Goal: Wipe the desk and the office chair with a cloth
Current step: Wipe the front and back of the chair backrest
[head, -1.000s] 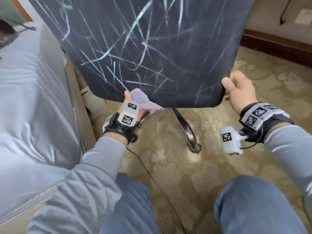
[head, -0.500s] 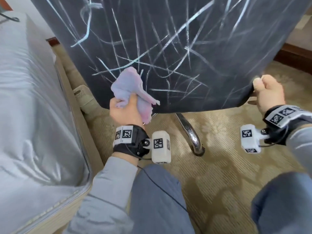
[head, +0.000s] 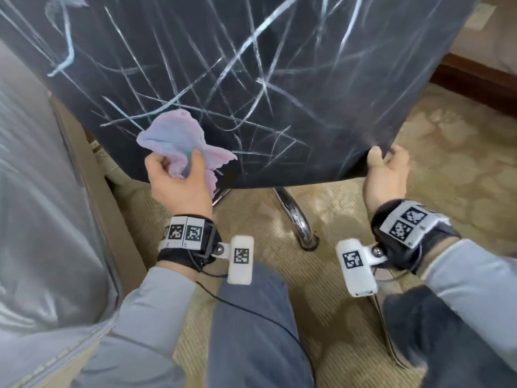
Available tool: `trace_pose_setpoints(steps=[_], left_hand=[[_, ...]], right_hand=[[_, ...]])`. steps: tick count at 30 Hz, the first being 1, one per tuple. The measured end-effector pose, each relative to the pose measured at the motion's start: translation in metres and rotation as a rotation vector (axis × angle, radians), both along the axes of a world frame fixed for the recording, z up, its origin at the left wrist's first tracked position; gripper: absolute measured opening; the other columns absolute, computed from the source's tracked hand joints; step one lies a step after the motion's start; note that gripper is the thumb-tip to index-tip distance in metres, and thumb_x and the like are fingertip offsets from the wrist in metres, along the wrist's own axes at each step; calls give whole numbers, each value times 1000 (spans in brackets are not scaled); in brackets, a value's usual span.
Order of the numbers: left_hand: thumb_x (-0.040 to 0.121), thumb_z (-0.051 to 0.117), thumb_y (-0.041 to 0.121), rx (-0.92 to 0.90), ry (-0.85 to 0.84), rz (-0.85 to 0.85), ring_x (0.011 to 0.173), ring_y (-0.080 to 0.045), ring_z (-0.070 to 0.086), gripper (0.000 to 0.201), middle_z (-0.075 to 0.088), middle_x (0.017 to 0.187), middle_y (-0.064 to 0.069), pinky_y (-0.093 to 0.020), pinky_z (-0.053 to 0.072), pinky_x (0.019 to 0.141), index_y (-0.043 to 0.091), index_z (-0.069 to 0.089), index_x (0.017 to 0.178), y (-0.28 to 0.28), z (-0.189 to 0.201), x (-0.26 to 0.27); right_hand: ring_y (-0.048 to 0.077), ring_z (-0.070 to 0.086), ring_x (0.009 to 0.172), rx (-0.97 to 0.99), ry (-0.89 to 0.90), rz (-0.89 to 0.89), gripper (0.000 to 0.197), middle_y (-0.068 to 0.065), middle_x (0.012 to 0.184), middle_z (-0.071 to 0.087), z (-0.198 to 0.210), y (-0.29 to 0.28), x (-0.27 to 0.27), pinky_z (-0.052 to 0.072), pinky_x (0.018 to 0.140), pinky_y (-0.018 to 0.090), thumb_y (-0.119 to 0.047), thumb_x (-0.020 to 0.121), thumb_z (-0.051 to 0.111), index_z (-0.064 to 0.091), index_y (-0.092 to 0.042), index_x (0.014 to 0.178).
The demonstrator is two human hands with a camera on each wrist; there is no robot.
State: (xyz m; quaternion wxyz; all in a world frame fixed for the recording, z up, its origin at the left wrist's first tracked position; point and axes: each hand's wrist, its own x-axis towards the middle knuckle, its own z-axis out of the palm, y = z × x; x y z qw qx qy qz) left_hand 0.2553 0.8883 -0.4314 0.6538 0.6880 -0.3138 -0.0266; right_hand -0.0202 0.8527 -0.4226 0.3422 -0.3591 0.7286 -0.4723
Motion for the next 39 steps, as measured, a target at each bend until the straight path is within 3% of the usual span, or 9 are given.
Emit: trace_pose_setpoints(steps=[4, 7, 10, 14, 18, 22, 27, 36, 39], left_hand=[[78, 77, 26, -7, -179, -121, 93, -12, 58, 32, 63, 105, -7, -24, 50, 84, 18, 57, 101, 3, -1, 2], [80, 72, 7, -91, -472, -172, 110, -16, 52, 29, 55, 118, -21, -22, 46, 95, -1, 62, 106, 1, 0, -1], [82, 73, 3, -90, -615, -223, 137, -33, 42, 51, 41, 144, -24, -47, 43, 109, -7, 55, 129, -4, -21, -6], [84, 78, 7, -3, -748, -312, 144, -37, 34, 64, 30, 154, -15, -57, 44, 106, 8, 44, 139, -2, -73, -7], [82, 82, 7, 46, -808, -388, 145, -38, 29, 71, 25, 155, -15, -54, 33, 117, 8, 40, 139, 3, -94, -6], [87, 75, 13, 78, -785, -461, 153, -37, 15, 80, 15, 161, -17, -54, 20, 123, 6, 26, 150, 2, -81, -8], [92, 66, 23, -7, -940, -373, 153, -35, 9, 74, 25, 159, -26, -52, 12, 124, 8, 24, 151, -19, -40, -18], [94, 47, 27, 267, -1156, -411, 155, -20, -11, 73, 13, 162, -11, -47, 0, 126, 17, 13, 157, 1, -113, 0], [98, 46, 27, 247, -1136, -373, 155, -25, -6, 72, 10, 163, -14, -51, 5, 125, 16, 8, 158, -2, -99, -7]], right_hand=[[33, 58, 115, 330, -448, 121, 33, 1, 121, 51, -3, 14, 38, 47, 99, 60, -35, 86, 66, 54, -17, 112], [30, 61, 109, 481, -711, 348, 16, 6, 126, 51, -1, 17, 68, 52, 90, 58, -19, 95, 58, 55, -16, 111], [28, 66, 96, 474, -917, 306, 18, 6, 105, 65, -8, 10, 82, 49, 97, 53, -3, 93, 53, 58, -9, 109], [25, 65, 106, 447, -976, 282, 12, 4, 99, 63, -20, 2, 94, 51, 94, 42, 0, 95, 50, 58, -7, 91], [23, 71, 103, 417, -970, 295, 37, 8, 127, 61, -24, 5, 108, 55, 72, 37, -1, 91, 55, 57, 1, 128], [22, 69, 106, 396, -953, 293, 30, 10, 134, 59, -21, 5, 112, 55, 85, 38, -1, 93, 54, 59, -1, 122], [28, 67, 105, 405, -966, 279, 28, 8, 97, 68, -23, 5, 114, 49, 102, 41, 0, 92, 56, 59, -4, 120], [21, 63, 69, 375, -967, 334, 19, 13, 77, 65, -35, 4, 116, 55, 58, 25, 11, 84, 50, 65, 5, 93], [19, 67, 67, 330, -984, 323, 26, 8, 67, 68, -33, 7, 119, 57, 68, 28, 15, 81, 46, 66, 2, 91]])
